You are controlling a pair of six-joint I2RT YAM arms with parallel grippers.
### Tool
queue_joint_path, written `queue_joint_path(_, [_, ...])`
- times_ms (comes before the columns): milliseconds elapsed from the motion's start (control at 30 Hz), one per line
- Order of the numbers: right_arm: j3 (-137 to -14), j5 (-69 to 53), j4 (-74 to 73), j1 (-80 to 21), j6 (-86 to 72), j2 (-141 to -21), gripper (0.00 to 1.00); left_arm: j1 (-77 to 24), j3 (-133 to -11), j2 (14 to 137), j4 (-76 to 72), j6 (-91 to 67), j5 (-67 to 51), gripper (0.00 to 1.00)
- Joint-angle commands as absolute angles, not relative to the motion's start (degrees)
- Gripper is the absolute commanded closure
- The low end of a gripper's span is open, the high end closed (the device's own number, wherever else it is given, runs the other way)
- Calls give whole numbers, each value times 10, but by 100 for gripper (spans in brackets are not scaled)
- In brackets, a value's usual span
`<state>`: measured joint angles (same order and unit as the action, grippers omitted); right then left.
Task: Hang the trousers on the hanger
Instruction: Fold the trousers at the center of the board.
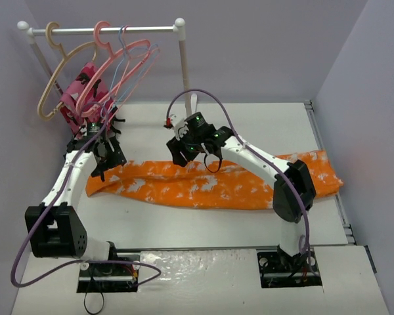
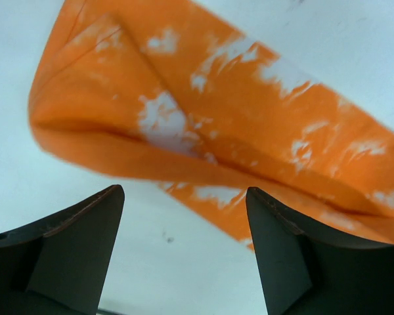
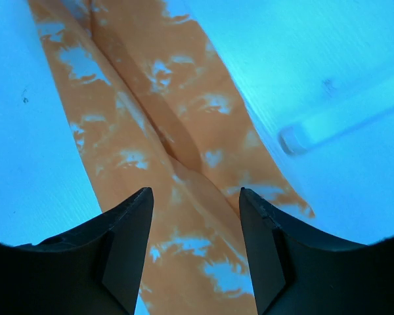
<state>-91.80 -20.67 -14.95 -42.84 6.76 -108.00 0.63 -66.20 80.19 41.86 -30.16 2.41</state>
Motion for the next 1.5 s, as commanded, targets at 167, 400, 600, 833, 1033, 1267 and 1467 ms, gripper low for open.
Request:
queue_joint_path(167, [-1037, -286, -156, -482, 179, -1209, 48, 21, -533, 628, 411, -329, 72, 14])
queue_joint_path(400, [-1072, -284, -156, -492, 184, -1267, 54, 22, -523, 583, 426, -310, 88, 14])
queue_joint_path(600, [-1076, -274, -158, -498, 191, -1252, 95, 22, -506, 571, 433, -309, 82, 14])
queue_joint_path(833, [-1072, -247, -157, -499, 179, -1191, 100, 22, -495, 569, 421, -307, 76, 14])
queue_joint_path(1033, [-1081, -205, -157, -490, 172, -1177, 100, 22, -495, 576, 416, -302, 80, 14])
queue_joint_path(1267, [-1086, -150, -155, -483, 152, -1196, 100, 22, -492, 580, 411, -300, 85, 14])
queue_joint_path(1467, [-1105, -102, -146, -467, 143, -1208, 100, 22, -491, 599, 404, -298, 88, 14])
